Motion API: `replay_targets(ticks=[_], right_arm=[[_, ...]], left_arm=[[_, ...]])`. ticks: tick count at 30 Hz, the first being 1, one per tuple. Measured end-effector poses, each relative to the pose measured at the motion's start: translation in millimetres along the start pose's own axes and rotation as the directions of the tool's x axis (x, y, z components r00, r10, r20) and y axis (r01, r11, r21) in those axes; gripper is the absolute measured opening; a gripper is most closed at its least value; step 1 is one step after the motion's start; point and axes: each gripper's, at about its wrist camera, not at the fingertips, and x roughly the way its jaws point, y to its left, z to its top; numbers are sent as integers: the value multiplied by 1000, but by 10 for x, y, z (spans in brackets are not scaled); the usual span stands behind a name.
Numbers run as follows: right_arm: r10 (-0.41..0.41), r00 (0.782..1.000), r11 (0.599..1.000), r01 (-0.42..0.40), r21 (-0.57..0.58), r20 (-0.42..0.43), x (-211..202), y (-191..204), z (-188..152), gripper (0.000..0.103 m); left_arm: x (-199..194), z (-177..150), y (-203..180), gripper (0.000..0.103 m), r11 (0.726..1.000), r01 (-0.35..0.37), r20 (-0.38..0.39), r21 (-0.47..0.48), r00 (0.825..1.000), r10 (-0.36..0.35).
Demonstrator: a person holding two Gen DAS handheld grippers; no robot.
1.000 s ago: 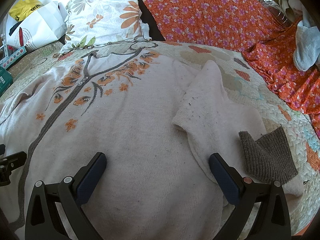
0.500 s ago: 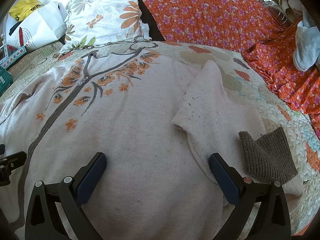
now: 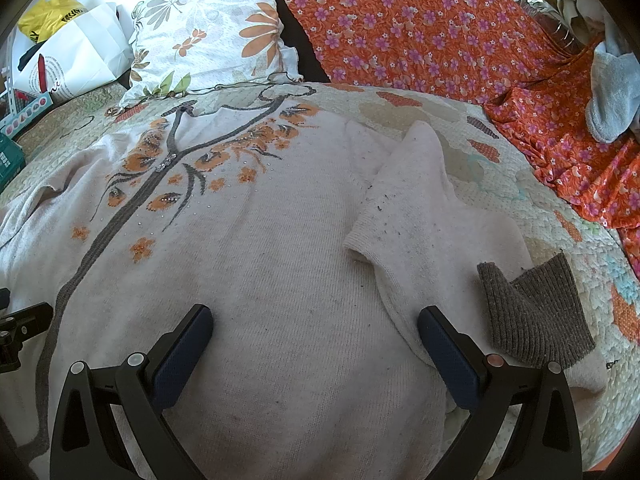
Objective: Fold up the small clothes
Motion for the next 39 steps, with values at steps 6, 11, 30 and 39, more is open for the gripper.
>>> replay_targets(ticks=[6, 11, 30, 39], right_arm=[[0, 1000, 1000, 0, 0, 1, 3, -4, 1, 103], [1, 1000, 1000, -1, 1, 1, 3, 16, -16, 103], [148, 984, 988, -142, 68, -101, -359, -503, 598, 82], [107, 968, 987, -76, 138, -229, 379, -1435, 1420, 83]], left_arm=[[1, -1, 1, 103, 1000, 0, 1, 0, 1000, 0], [7, -2, -2, 103, 1000, 2, -7, -1, 1000, -2], [-1013, 362, 114, 98, 984, 171, 104, -50, 981, -165], [-982, 292, 108, 98, 978, 204, 93, -49, 976, -199]])
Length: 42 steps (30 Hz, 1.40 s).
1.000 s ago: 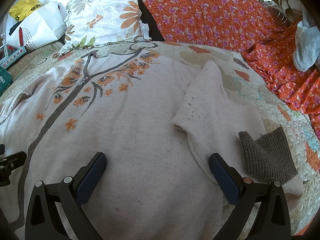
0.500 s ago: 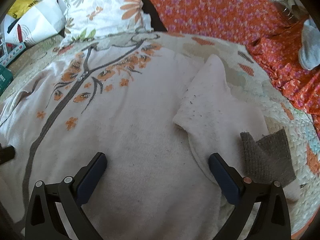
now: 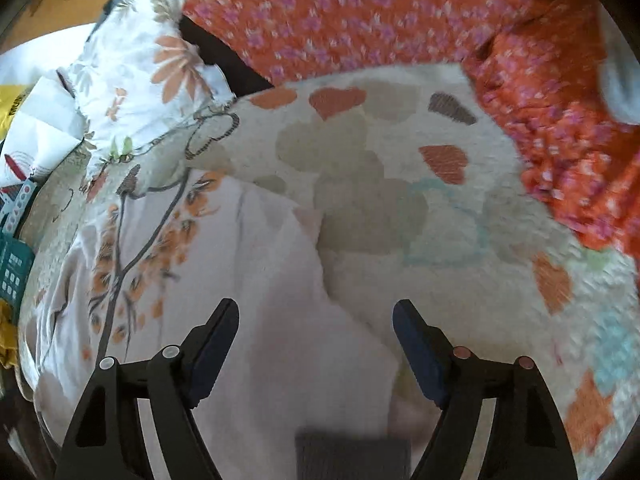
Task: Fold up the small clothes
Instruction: 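Grasp the grey cuff of the pink top's sleeve with the right gripper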
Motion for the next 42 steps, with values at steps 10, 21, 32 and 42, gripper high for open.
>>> replay_targets(ticks=[10, 21, 32, 42], right_arm=[[82, 977, 996, -76, 35, -199, 755, 113, 280, 7], [-298, 938, 954, 285, -95, -177, 876, 46, 1059, 9], [-6, 996, 998, 12, 61, -88, -247, -527, 146, 51], [-24, 998, 994, 18, -105, -51, -220, -15, -470, 51]], left_arm=[[90, 13, 186, 98, 999, -41, -20, -31, 999, 40], [-157, 0, 418, 98, 994, -88, 26, -72, 996, 90], [-218, -138, 371, 98, 997, -18, 16, -69, 1000, 19], [-511, -298, -2, 98, 1000, 10, 36, 6, 999, -11]])
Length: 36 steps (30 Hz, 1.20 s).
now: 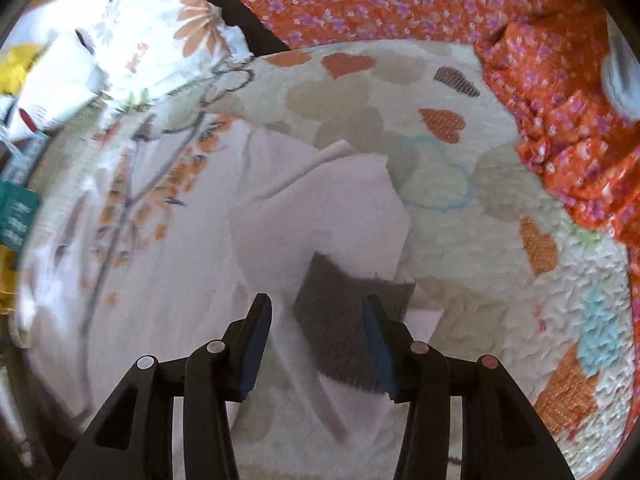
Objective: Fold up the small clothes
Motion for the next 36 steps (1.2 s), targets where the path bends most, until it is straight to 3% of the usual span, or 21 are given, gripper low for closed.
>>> replay_targets(ticks=[2, 4, 6, 7, 8, 9, 12, 16, 19, 23, 26, 28, 31, 33, 36], right_arm=[[-202, 979, 978, 202, -42, 21, 138, 60, 5, 53], [-267, 964, 963, 266, -31, -10, 261, 6, -10, 58], [-246, 969, 969, 246, 1, -28, 289, -53, -42, 55], [-214, 976, 977, 215, 17, -28, 271, -74, -65, 29], [-156, 988, 987, 157, 37, -22, 230, -95, -89, 13], [-72, 997, 995, 73, 68, -16, 167, -130, -107, 7], [9, 997, 990, -19, 142, 72, -118, -247, -136, 6], [-43, 979, 958, -17, 287, 200, -644, -719, -84, 6], [-207, 953, 901, 98, 422, 222, -976, -1247, -95, 6], [-422, 890, 759, 240, 606, 175, -1313, -1990, -293, 6], [-472, 869, 671, 247, 699, 146, -1470, -2352, -471, 6], [-470, 871, 651, 233, 723, 142, -1512, -2424, -528, 6], [-473, 867, 660, 232, 714, 156, -1525, -2298, -465, 6], [-416, 889, 703, 183, 687, 189, -1504, -2148, -385, 6], [-320, 917, 798, 125, 590, 239, -1374, -1607, -43, 6]], left_arm=[[-55, -19, 9, 98, 1000, -6, 2, 1, 1000, 6], [-112, -55, 27, 98, 1000, -15, 6, 2, 1000, 15], [-143, -77, 50, 98, 1000, -23, 9, 2, 1000, 23], [-147, -86, 63, 98, 1000, -28, 8, 0, 1000, 28], [-143, -91, 79, 98, 1000, -29, 6, -5, 1000, 30], [-139, -100, 92, 98, 1000, -28, 2, -13, 1000, 28], [-138, -93, 105, 98, 999, -19, -1, -27, 1000, 19], [-185, -65, 131, 98, 999, -21, 18, -30, 1000, 21], [-238, -29, 238, 98, 998, -28, 37, -64, 999, 30], [-303, 16, 448, 98, 992, -42, 56, -118, 997, 49], [-349, 48, 594, 98, 987, -51, 71, -151, 996, 62], [-370, 59, 673, 98, 984, -57, 82, -170, 994, 72], [-376, 76, 777, 98, 979, -50, 85, -196, 994, 68], [-380, 84, 827, 98, 978, -43, 88, -204, 994, 62], [-395, 75, 912, 98, 975, -22, 96, -222, 994, 44]])
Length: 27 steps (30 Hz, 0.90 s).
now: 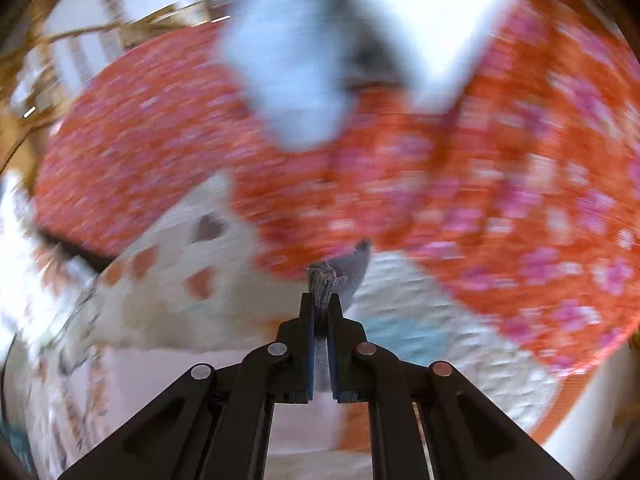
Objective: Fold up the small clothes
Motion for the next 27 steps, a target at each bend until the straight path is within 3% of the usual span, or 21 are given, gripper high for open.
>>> replay_targets(ticks=[4, 7, 10, 12, 16, 21, 27], right_arm=[[168, 983, 975, -177, -131, -74, 74, 1061, -193, 6], [282, 945, 921, -315, -228, -166, 138, 2000, -492, 6], [368, 888, 849, -442, -290, -275, 223, 2930, -914, 6], [395, 856, 812, -495, -309, -332, 312, 3391, -1170, 6], [388, 814, 763, -547, -345, -432, 524, 4225, -1694, 6], [308, 820, 738, -526, -422, -483, 816, 4826, -2179, 6], [234, 821, 728, -503, -466, -521, 1057, 5186, -2615, 6]], left_arm=[[-39, 27, 145, 98, 999, 21, 6, -27, 1000, -21], [-110, 48, 310, 98, 998, 29, 22, -52, 999, -28], [-189, 89, 529, 98, 996, 16, 48, -83, 999, -12], [-232, 114, 696, 98, 994, 2, 63, -106, 998, 5], [-274, 130, 1040, 98, 987, -36, 77, -156, 996, 48], [-294, 94, 1457, 98, 971, -77, 72, -228, 993, 96], [-315, 0, 1795, 98, 949, -107, 61, -298, 990, 131]])
